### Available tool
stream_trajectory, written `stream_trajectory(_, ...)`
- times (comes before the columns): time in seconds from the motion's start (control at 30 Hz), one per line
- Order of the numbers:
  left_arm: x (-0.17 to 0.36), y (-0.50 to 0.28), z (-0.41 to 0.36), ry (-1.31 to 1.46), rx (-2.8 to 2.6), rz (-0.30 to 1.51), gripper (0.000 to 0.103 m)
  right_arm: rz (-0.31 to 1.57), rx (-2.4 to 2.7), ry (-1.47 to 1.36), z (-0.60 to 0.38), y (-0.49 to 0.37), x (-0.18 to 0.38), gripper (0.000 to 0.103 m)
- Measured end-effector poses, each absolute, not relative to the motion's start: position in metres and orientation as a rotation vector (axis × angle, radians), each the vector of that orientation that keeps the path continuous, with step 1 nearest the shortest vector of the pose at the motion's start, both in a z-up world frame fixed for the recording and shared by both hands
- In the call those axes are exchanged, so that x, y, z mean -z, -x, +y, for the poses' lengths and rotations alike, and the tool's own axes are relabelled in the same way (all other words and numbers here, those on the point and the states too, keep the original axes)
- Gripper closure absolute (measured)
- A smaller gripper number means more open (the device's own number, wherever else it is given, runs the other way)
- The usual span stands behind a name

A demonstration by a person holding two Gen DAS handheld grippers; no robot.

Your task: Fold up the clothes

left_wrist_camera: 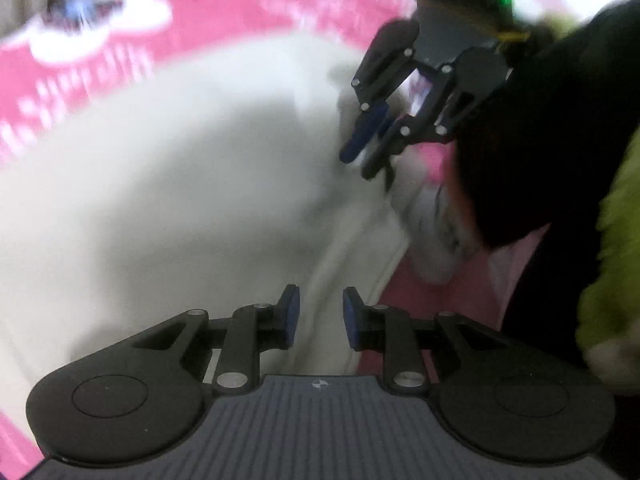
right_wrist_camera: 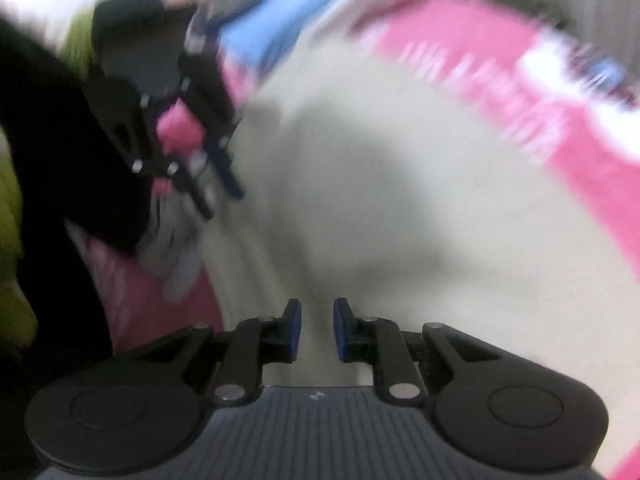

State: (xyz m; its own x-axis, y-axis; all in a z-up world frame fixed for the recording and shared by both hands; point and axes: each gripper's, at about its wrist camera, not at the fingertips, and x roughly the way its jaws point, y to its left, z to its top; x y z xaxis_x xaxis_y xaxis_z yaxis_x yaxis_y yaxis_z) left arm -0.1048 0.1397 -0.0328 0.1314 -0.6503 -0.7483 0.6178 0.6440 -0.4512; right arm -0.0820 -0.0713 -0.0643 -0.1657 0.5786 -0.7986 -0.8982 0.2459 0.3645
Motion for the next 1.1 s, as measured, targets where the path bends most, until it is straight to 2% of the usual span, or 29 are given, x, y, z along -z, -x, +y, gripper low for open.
stream_trajectory(0.13,0.038,0.083,0.176,0.122,0.669,1.031,0.073,1.032,-1.097,0.274,-0.112,0.057,0.062,0.084)
stream_trajectory(0.27,0.085,0.089,0.203,0.137,0.495,1.057,0.074,1.106,-0.87,0.427,-0.143,0.059,0.126,0.086)
stream_trajectory(0.37,0.079,0.095,0.205,0.161,0.469,1.062,0.073,1.117,-0.843,0.337,-0.152,0.052,0.111,0.087)
stream_trajectory(0.53,0.055,0.094,0.22,0.149,0.406,0.972,0.066,0.934,-0.812,0.274,-0.157,0.029,0.062,0.086)
stream_trajectory(0.67,0.074,0.094,0.224,0.122,0.306,1.002,0.071,0.988,-0.663,0.372,-0.155,0.012,0.1,0.084)
stream_trajectory(0.73,0.068,0.102,0.218,0.106,0.283,0.994,0.065,1.005,-0.642,0.427,-0.15,0.012,0.106,0.084)
stream_trajectory(0.8,0.055,0.116,0.218,0.097,0.271,0.973,0.061,1.0,-0.628,0.479,-0.14,0.016,0.086,0.083)
stream_trajectory(0.9,0.039,0.136,0.23,0.127,0.266,0.972,0.043,0.949,-0.663,0.495,-0.118,0.026,0.054,0.076)
stream_trajectory(0.93,0.038,0.143,0.235,0.152,0.263,0.989,0.04,0.938,-0.698,0.487,-0.108,0.028,0.046,0.072)
stream_trajectory(1.1,0.052,0.157,0.254,0.272,0.175,1.053,0.037,0.967,-0.995,0.361,-0.022,0.041,0.024,0.066)
